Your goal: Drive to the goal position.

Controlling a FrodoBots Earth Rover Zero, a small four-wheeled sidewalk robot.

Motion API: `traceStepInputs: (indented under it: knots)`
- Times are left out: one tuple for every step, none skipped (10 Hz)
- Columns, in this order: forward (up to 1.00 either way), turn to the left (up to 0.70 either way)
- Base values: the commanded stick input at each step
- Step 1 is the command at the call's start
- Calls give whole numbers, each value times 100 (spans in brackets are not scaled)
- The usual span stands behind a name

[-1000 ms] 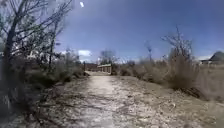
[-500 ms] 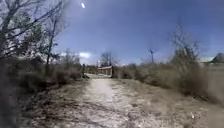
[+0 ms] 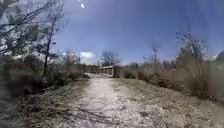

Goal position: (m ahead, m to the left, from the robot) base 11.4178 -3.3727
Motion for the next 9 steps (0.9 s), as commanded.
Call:
traceStepInputs:
  knots:
    - [70, 0]
    - [70, 0]
    - [70, 0]
    - [70, 0]
    - [70, 0]
    - [70, 0]
    - [70, 0]
    - [70, 0]
    - [70, 0]
